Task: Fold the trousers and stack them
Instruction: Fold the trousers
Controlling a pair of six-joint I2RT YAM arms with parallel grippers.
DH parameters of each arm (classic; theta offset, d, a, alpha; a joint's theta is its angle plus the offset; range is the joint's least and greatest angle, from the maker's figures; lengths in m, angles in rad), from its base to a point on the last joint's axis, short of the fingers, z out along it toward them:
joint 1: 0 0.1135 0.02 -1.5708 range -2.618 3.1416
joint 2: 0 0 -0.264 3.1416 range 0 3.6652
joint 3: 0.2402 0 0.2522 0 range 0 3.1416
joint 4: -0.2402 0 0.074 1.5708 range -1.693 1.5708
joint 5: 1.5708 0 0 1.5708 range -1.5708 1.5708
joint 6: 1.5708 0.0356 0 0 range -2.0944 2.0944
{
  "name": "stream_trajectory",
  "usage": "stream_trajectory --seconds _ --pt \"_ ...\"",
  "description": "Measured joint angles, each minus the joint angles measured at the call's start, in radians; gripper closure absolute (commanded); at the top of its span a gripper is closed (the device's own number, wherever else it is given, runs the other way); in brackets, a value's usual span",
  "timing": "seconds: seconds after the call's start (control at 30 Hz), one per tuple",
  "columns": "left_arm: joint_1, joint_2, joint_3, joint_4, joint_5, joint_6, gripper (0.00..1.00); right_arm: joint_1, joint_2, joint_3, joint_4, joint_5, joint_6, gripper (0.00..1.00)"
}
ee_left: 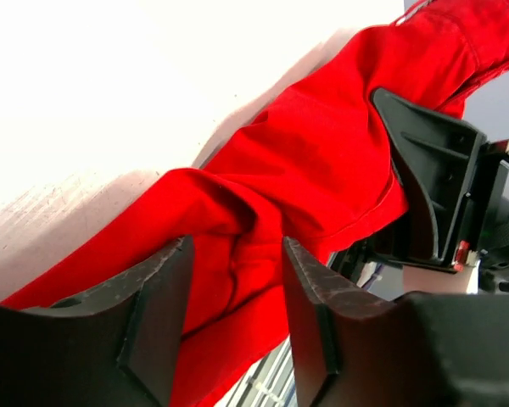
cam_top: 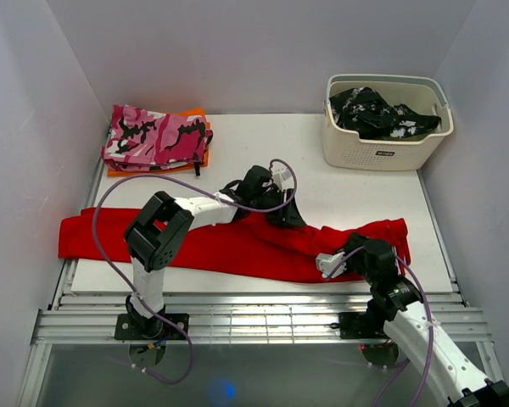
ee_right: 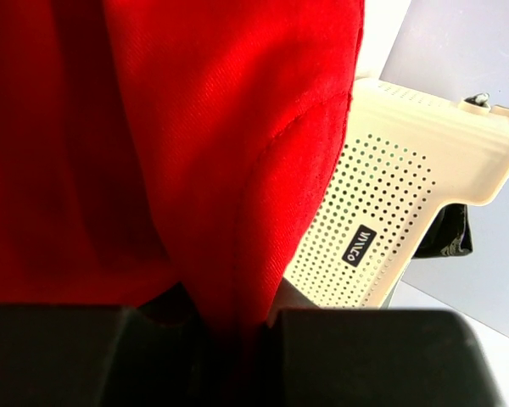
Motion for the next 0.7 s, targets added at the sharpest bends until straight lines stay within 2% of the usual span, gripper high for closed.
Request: stream_trajectory --seconds 0.07,0.2,0.47,0.7 --pt "-0.006 0.000 0.005 -0.018 -0.003 0.010 0.51 0.000 0.009 0.000 0.004 0.000 -0.001 0.92" --pt "-0.030 0.001 0.006 -0.014 0.010 0.015 0.54 0.000 0.033 0.000 0.017 0.000 -0.002 0.92" --pt "-0.080 0.006 0.006 0.056 0.064 -0.015 0.54 0.000 0.039 0.000 0.022 0.000 -0.001 0.92" --pt "-0.072 0.017 0.006 0.058 0.027 -0.025 0.46 0.000 0.037 0.000 0.021 0.000 -0.002 0.92"
